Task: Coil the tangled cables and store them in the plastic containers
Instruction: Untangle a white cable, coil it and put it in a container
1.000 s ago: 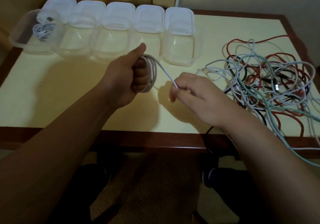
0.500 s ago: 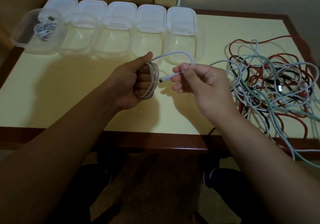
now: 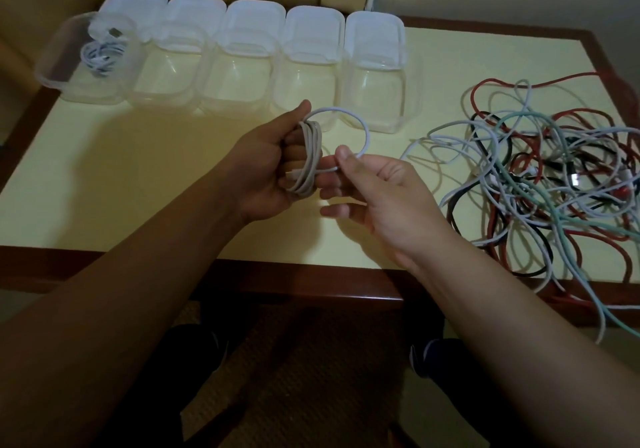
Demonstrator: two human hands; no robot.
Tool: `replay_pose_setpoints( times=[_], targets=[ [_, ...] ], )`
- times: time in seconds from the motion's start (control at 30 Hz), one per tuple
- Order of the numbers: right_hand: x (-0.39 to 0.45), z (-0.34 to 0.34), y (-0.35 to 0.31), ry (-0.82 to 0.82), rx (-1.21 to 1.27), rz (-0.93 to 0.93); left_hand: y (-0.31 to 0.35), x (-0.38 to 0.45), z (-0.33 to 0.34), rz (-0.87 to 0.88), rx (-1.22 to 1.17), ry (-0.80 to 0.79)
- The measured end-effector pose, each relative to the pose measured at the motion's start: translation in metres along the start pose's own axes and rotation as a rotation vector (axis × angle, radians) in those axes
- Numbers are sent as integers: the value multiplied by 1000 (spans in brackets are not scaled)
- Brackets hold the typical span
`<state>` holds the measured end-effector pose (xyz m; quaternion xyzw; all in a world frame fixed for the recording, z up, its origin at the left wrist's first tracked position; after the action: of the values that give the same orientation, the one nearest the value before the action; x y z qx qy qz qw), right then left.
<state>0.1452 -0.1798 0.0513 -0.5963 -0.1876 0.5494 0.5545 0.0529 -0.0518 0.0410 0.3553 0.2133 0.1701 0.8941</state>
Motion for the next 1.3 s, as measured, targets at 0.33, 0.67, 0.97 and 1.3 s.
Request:
replay_pose_setpoints(
  times=[0.33,0.67,0.97,1.3],
  targets=[
    [0,9,7,-163,178,239,-2,-3,0,125,264,106],
    [-6,10,13,-67,59,234,-7,-2,17,318,440,35],
    [4,-1,8,-89,-423,235,44,-3,-11,418,231,202],
    [0,-16,-12,-60,-254,136,24,-4,9,304,411,65]
  ],
)
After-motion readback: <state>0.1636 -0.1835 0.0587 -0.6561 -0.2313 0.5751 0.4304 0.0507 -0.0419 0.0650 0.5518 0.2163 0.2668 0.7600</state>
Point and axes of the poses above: each hand's wrist, its own x-axis towards the middle knuckle, its own z-axis out of the palm, y = z × x, the point moved 3 cm from there along x, towards the middle knuckle, and after that the axes turned 11 degrees about z, right-handed, at the moved point
